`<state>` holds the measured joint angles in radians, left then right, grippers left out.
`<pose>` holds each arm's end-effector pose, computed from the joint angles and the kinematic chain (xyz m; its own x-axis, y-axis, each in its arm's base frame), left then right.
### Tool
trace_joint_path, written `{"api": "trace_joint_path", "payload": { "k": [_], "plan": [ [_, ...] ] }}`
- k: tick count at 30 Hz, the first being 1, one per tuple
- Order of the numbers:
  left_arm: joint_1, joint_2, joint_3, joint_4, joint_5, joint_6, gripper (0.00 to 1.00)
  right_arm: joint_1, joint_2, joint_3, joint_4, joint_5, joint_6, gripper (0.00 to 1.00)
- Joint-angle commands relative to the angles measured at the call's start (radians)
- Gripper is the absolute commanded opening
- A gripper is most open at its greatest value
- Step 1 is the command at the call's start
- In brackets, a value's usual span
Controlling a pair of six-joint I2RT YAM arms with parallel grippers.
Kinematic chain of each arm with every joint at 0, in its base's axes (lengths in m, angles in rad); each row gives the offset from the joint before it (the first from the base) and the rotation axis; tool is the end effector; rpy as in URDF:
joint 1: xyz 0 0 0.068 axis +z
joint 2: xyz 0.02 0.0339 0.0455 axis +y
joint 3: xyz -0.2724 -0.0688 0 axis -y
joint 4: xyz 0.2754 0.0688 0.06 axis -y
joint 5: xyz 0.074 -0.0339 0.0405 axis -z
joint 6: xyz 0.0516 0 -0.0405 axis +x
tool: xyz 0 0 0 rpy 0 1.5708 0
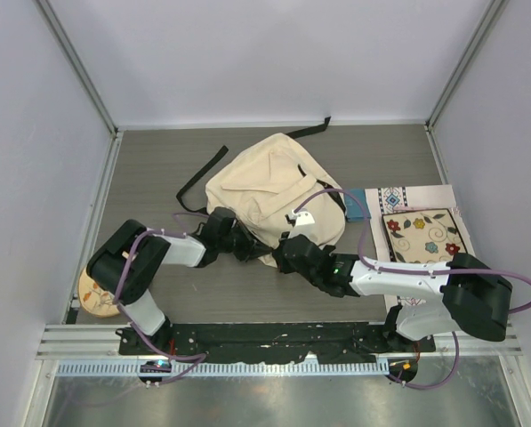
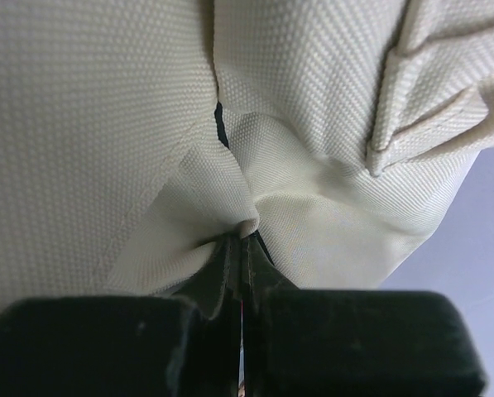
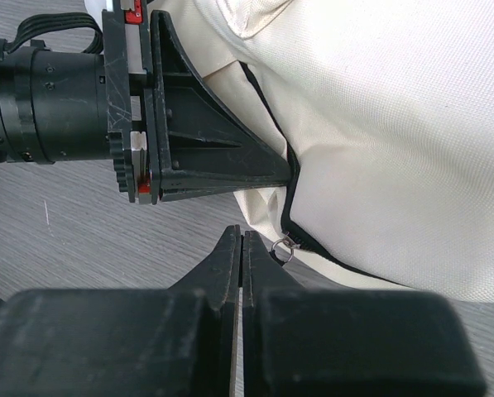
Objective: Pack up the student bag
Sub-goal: Zip the student bag at the center of the board.
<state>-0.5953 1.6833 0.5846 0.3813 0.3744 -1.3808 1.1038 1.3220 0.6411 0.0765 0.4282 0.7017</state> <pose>0.2554 -0.1957 0.0860 -0.8394 -0.5354 0.0938 -0.3929 0.4784 -0.7854 0.1561 0.2620 0.1820 -0.6205 0.0738 -0.7808 -0.3378 0.8734 0.3509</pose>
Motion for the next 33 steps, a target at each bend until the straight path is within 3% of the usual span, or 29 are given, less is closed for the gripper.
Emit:
{"api": "trace_joint_path", "payload": {
  "k": [1, 5, 14, 31, 33],
  "plan": [
    [-0.004, -0.043, -0.014, 0.028, -0.069, 0.022, 0.0, 0.027, -0.029, 0.019, 0.065, 0.001, 0.019, 0.01],
    [0.006, -0.114, -0.02, -0.024, -0.113, 0.04, 0.0, 0.027, -0.052, -0.01, -0.003, 0.069, 0.058, 0.01],
    [0.147, -0.316, -0.035, -0.215, -0.121, 0.147, 0.0, -0.005, -0.213, -0.126, -0.096, 0.182, 0.128, 0.01],
    [0.422, -0.619, -0.089, -0.487, -0.051, 0.321, 0.0, -0.19, -0.323, -0.161, -0.127, 0.109, 0.048, 0.01],
    [0.42, -0.608, -0.063, -0.481, -0.002, 0.316, 0.21, -0.19, -0.32, -0.158, -0.116, 0.084, 0.038, 0.01]
  ]
}}
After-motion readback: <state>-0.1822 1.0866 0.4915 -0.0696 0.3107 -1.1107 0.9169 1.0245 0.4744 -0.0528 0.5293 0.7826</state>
